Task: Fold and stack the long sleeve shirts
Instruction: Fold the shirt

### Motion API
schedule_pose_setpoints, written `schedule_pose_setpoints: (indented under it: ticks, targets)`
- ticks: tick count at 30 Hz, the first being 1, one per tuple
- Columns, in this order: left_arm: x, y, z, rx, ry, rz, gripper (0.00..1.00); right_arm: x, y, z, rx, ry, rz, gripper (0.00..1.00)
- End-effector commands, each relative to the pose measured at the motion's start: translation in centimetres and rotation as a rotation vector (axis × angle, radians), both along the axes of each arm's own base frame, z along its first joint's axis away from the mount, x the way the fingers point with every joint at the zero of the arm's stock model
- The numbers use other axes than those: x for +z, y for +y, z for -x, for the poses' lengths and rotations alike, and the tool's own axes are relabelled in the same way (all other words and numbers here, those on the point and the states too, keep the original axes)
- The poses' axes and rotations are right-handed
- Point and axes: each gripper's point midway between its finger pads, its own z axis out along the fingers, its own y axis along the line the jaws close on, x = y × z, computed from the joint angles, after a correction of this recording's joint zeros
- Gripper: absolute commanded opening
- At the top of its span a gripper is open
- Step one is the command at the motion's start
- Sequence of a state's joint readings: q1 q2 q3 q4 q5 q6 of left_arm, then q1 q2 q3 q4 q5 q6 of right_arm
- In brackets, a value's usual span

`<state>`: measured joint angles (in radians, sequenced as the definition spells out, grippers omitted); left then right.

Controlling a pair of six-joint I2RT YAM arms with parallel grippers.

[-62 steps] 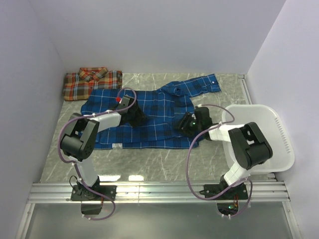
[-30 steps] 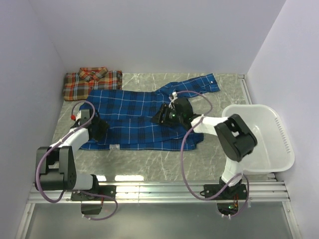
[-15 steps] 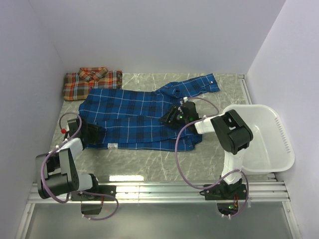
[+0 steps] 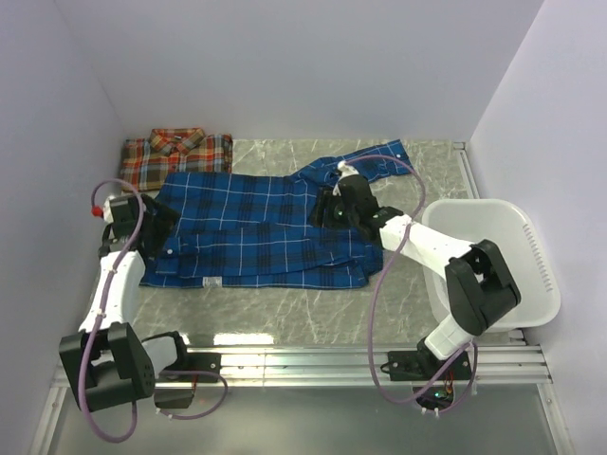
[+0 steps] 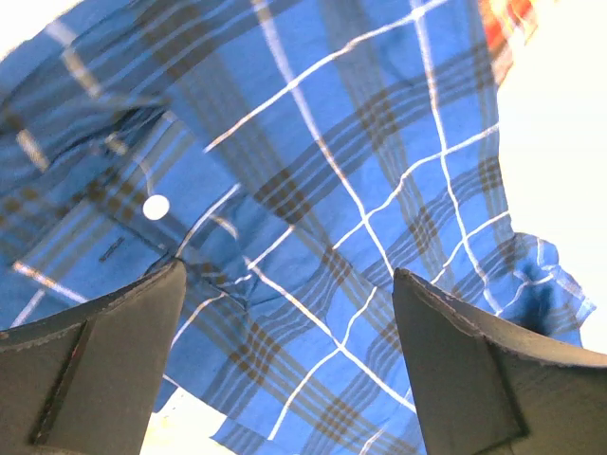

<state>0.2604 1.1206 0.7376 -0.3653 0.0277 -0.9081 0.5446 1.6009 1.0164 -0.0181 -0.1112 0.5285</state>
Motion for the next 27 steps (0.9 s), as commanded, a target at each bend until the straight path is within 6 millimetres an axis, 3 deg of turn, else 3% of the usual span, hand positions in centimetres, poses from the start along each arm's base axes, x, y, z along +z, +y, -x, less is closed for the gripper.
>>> schedule_pose_setpoints:
  ticks: [1, 6, 7, 10, 14, 20, 27]
  targets:
    - [0.2, -0.3, 0.6, -0.109, 0.081, -0.155, 0.97, 0.3, -0.9, 1.9, 0.07, -0.015, 0.186, 0.64]
    - [-2.0, -2.5, 0.0, -0.186, 0.156, -0.154, 0.94, -0.4, 1.8, 5.3, 0.218, 0.035, 0.238, 0.66]
    - [-2.4, -2.8, 0.0, -0.193, 0.169, -0.15, 0.94, -1.3, 2.3, 6.1, 0.241, 0.062, 0.257, 0.65]
    - [-4.1, -3.7, 0.2, -0.201, 0.215, -0.121, 0.92, -3.3, 1.8, 7.8, 0.259, 0.145, 0.315, 0.61]
    - [-6.6, -4.2, 0.8, -0.187, 0.273, -0.07, 0.91, -6.7, -1.0, 10.5, 0.251, 0.259, 0.414, 0.58]
    - [-9.7, -4.4, 1.8, -0.161, 0.359, -0.027, 0.91, -10.5, -5.2, 12.8, 0.202, 0.393, 0.572, 0.52]
    - [-10.7, -4.2, 3.0, -0.125, 0.387, -0.011, 0.91, -11.5, -8.3, 13.1, 0.074, 0.477, 0.589, 0.51]
